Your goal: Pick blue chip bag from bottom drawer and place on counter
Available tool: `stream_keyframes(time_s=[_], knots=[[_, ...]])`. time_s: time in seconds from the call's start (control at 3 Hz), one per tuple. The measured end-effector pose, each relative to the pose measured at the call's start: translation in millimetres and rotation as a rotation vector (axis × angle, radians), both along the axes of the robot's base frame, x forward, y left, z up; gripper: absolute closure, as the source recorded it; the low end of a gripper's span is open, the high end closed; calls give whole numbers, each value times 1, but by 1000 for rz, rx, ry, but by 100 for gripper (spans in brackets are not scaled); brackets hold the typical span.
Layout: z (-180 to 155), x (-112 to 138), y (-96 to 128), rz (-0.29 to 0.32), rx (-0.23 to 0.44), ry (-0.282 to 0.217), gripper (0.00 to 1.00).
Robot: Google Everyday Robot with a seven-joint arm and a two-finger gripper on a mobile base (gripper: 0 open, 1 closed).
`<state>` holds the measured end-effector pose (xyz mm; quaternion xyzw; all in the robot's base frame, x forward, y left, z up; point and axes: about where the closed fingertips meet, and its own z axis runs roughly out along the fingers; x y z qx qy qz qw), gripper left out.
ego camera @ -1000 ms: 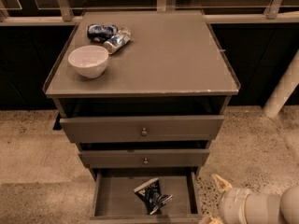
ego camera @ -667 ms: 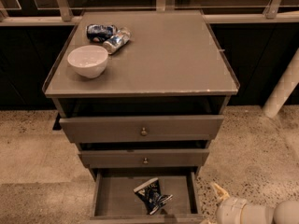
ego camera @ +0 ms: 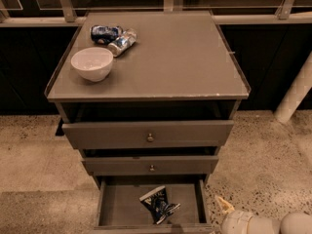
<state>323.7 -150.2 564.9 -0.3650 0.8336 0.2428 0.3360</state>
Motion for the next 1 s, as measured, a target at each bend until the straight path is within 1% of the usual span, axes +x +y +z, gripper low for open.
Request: stream_keyframes(time_s=[0.33,0.67,1.0], knots=[[-29,18,-5,-15,38,23,0],[-79,62,-7,-28,80,37,0],[-114,97,-6,-31,87,56,0]])
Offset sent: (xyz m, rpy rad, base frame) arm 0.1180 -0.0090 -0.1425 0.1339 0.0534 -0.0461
